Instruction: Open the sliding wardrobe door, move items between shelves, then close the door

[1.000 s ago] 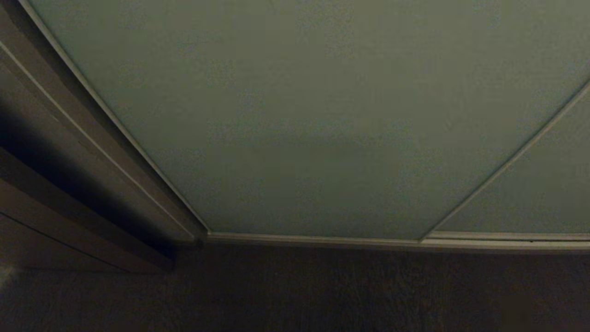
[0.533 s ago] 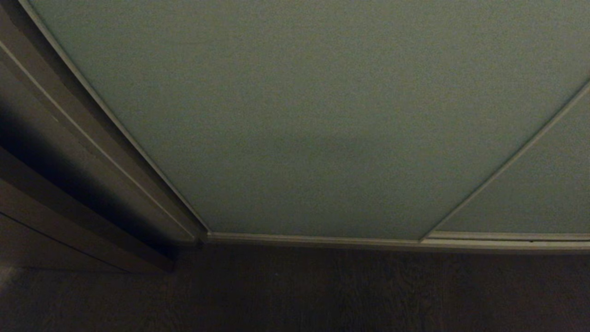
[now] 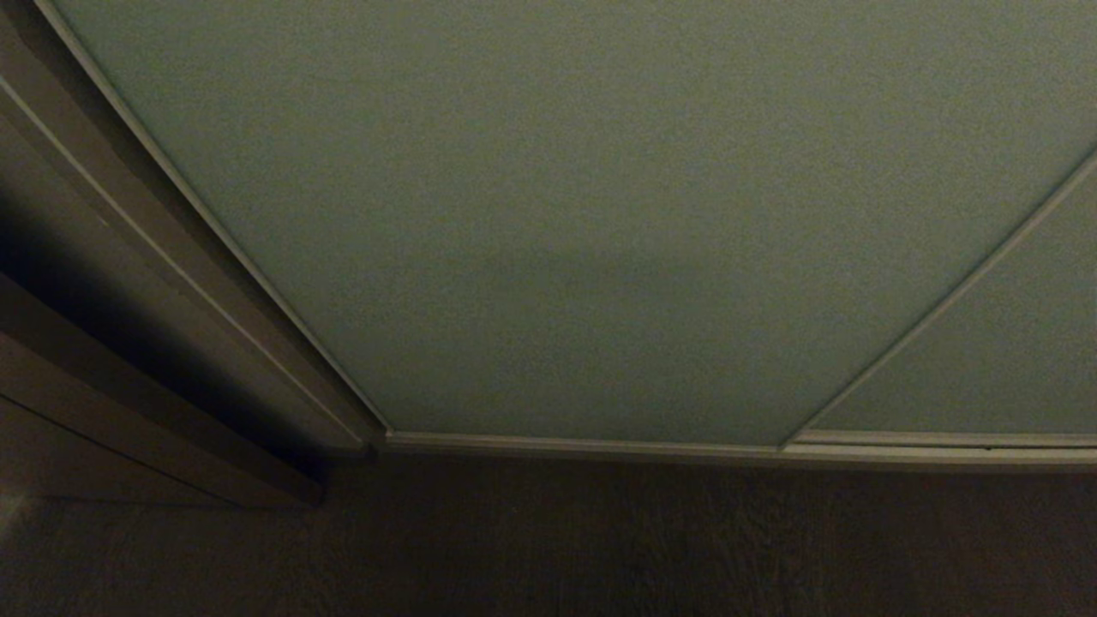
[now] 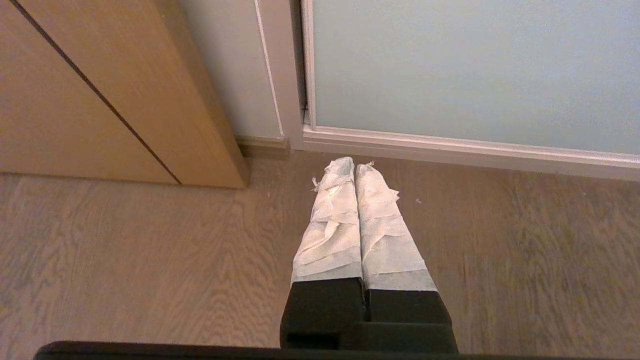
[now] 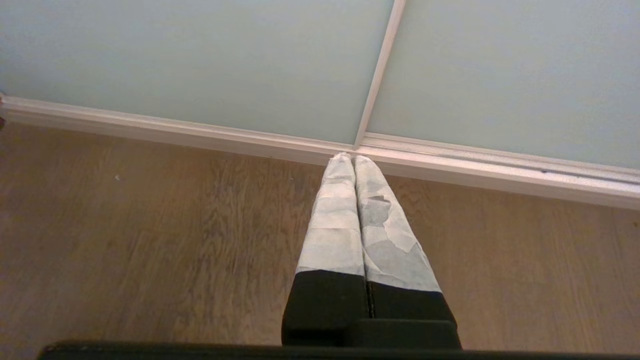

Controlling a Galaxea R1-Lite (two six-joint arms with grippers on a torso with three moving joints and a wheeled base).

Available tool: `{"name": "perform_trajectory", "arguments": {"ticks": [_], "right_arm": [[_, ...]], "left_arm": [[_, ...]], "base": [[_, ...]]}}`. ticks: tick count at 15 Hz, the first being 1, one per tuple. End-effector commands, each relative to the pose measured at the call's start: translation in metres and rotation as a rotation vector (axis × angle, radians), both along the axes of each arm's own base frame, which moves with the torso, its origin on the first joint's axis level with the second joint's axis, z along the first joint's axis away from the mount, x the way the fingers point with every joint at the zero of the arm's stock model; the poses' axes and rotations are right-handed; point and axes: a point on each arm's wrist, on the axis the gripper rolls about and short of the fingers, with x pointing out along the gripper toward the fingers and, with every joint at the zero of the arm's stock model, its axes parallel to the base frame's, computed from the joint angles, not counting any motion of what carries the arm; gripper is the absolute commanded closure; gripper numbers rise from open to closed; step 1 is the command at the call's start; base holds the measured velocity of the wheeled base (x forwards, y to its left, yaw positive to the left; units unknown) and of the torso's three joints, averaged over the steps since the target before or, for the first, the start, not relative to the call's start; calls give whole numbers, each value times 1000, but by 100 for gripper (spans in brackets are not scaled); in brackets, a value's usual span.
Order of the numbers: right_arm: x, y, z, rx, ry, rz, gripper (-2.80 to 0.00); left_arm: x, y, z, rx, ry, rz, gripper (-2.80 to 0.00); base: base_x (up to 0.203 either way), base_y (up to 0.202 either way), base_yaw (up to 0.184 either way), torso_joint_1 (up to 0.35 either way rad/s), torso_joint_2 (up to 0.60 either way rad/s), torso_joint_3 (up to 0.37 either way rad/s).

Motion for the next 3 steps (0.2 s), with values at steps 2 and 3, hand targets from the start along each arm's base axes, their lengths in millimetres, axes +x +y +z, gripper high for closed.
{"name": "perform_trajectory", "arguments": {"ticks": [2, 3], "right_arm": [[0, 0, 0, 6, 2, 1, 0], [0, 0, 0, 6, 1, 1, 0]], "left_arm": [[0, 0, 0, 0, 1, 0, 0], [0, 0, 0, 0, 1, 0, 0]], "base": [[0, 0, 0, 0, 0, 0], [0, 0, 0, 0, 0, 0]]}}
